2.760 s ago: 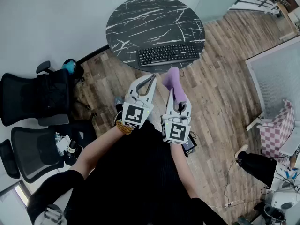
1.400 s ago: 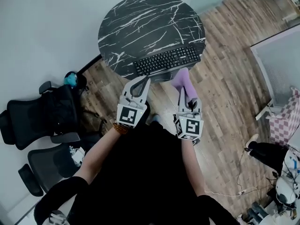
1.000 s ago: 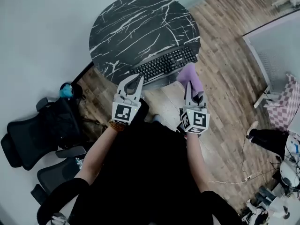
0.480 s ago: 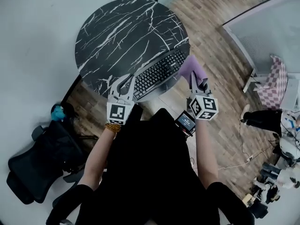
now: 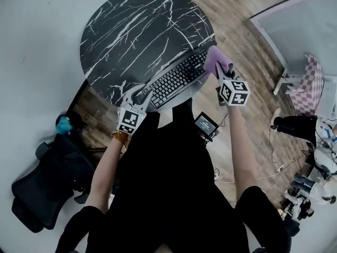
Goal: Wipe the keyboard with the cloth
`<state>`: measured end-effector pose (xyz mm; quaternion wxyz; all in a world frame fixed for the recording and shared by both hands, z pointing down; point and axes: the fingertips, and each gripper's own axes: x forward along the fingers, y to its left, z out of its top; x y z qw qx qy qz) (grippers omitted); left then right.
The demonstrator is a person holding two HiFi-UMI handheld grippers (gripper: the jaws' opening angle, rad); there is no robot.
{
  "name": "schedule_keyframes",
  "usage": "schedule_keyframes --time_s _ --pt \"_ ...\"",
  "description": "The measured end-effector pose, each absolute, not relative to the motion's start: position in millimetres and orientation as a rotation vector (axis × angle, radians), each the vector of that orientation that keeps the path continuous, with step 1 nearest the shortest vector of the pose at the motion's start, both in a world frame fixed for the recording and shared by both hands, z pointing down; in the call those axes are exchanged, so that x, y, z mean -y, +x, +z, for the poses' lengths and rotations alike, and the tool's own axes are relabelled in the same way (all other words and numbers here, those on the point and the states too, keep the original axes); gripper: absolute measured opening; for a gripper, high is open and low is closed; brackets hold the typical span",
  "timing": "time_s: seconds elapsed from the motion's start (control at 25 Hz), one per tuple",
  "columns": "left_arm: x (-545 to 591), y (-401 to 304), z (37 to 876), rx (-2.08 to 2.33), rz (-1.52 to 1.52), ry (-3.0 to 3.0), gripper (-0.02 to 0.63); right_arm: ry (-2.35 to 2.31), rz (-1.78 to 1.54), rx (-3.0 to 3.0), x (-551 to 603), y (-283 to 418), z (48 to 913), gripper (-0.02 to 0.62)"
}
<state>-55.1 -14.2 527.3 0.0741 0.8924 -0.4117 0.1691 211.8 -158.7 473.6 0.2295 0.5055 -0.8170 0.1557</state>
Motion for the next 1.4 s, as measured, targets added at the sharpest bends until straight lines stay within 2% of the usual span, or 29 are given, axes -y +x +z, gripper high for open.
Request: schedule_keyframes --time_s 0.28,0.4,0.52,0.72,1.2,1.4 --pt "-1.0 -62.0 582.9 1.168 0.727 2.596 0.175 1.284 0.427 2.121 224.5 243.5 525.0 0.060" --pt "-13.4 -57.4 609.1 1.066 0.853 2.589 0.245 1.281 0.437 2.067 247.9 261.2 546.7 0.060" --pt "-26.5 -55.9 632.5 0.982 0.947 2.567 0.276 1.260 0.429 2.010 267.4 279.7 564.2 0.060" --pt "-40.3 -53.5 654.1 0.928 1.029 2.513 0.301 1.156 0.402 1.929 288.7 289.1 598.6 0.060" --pt "-59.1 -50.9 697.4 0.818 1.128 2.395 0.314 1.004 0.539 1.905 281.1 236.5 659.5 0.060" --pt "-52.7 -52.9 695.2 0.911 1.096 2.383 0.314 0.985 0.579 1.877 269.2 225.8 672.7 0.060"
